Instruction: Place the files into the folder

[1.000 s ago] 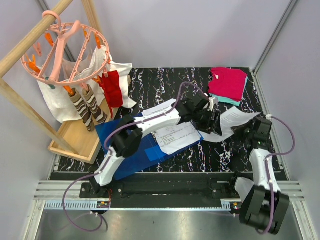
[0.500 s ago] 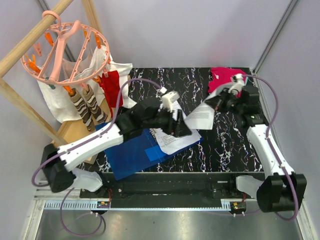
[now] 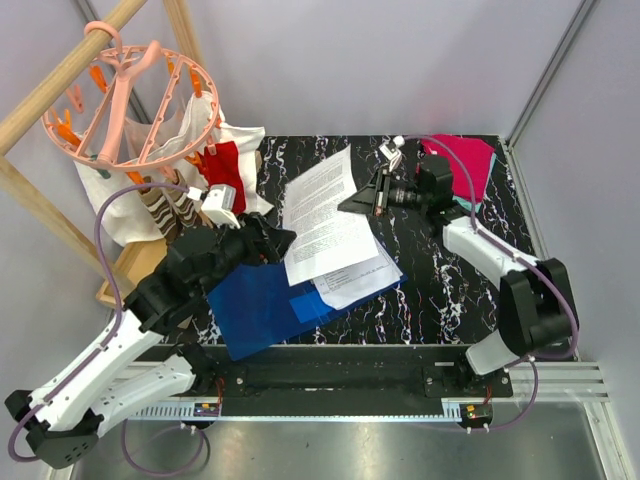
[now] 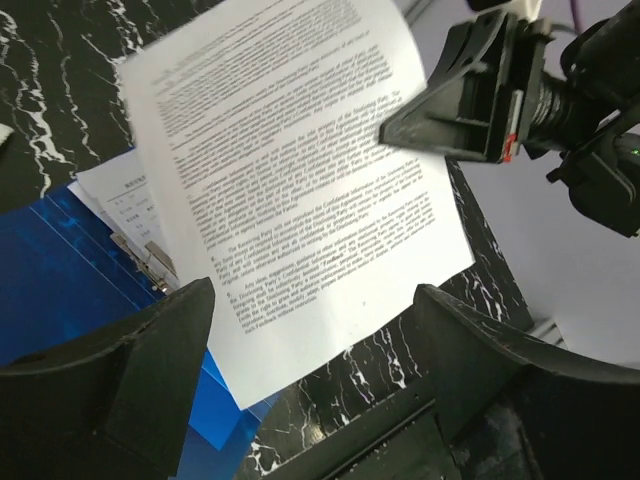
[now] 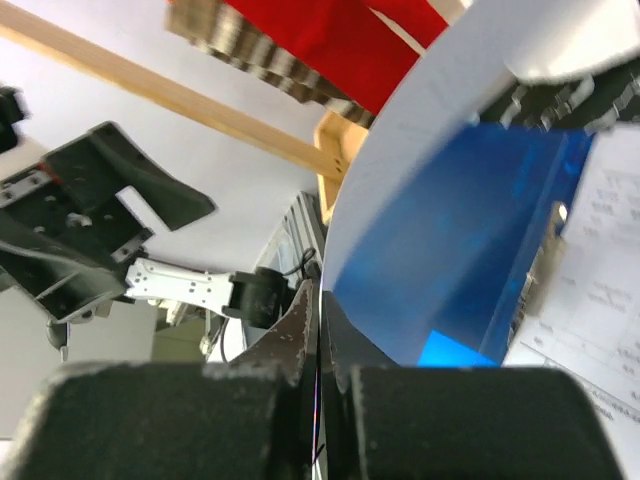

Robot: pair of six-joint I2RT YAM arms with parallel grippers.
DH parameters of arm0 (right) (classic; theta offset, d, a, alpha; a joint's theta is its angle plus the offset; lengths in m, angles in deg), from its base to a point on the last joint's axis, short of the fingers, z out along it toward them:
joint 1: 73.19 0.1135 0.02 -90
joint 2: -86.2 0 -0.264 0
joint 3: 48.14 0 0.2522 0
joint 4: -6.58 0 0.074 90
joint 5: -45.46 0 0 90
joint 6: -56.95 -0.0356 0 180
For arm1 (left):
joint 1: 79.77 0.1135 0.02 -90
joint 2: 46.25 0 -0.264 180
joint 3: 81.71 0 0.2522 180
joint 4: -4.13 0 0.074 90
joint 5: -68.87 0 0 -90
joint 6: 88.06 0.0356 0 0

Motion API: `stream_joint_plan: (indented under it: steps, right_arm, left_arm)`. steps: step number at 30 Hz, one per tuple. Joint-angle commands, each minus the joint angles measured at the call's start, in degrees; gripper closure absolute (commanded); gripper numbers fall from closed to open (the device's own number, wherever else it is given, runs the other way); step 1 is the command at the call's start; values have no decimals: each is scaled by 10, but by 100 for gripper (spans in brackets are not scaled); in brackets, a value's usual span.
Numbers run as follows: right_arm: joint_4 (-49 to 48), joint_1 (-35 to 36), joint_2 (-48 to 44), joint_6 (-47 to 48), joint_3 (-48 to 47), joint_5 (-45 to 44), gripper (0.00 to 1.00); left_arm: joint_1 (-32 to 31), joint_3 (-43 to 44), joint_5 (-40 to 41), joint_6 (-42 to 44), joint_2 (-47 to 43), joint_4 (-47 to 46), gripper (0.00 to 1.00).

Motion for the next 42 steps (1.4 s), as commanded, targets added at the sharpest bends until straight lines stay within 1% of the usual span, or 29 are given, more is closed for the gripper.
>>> stream_joint_plan:
  steps: [1, 3, 4, 5, 7, 10, 11, 15, 18, 20, 23, 29, 34, 42]
  right_arm:
    - [58, -11, 46, 35, 18, 14, 100]
    - [89, -19, 79, 85, 25, 5, 100]
    - [121, -24, 90, 103, 25, 4, 100]
    - [143, -29, 121, 145, 17, 1, 100]
    - [203, -44, 167, 184, 5, 6, 100]
    - [276, -60, 200, 247, -19, 7, 100]
    - [287, -62, 214, 268, -30, 0, 100]
    - [369, -65, 239, 314, -73, -27, 100]
    - [405, -65, 241, 332, -101, -49, 100]
    - [427, -65, 242, 348, -124, -80, 100]
    - [494, -64, 255, 381, -165, -113, 100]
    - [556, -65, 285, 447, -205, -127, 100]
    - [576, -59, 295, 505, -215, -119, 100]
    - [575, -55, 296, 523, -222, -97, 100]
  left_arm:
    - [6, -6, 27, 1, 31, -5, 15]
    - [6, -7, 14, 0, 40, -9, 15]
    - [6, -7, 1, -1, 45, -14, 15]
    - [6, -7, -5, -1, 51, -15, 15]
    - [8, -5, -21, 3, 58, -18, 15]
    - [10, -4, -33, 11, 64, -18, 14]
    - [11, -4, -35, 12, 65, -18, 14]
    - [17, -5, -36, 16, 70, -19, 14]
    - [20, -5, -45, 15, 76, -25, 14]
    - [21, -6, -52, 13, 81, -28, 14]
    - [24, -8, -62, 8, 89, -31, 14]
    - [28, -10, -68, 4, 90, -39, 14]
    - [29, -6, -77, 0, 96, -39, 14]
    - [31, -5, -82, 0, 95, -36, 14]
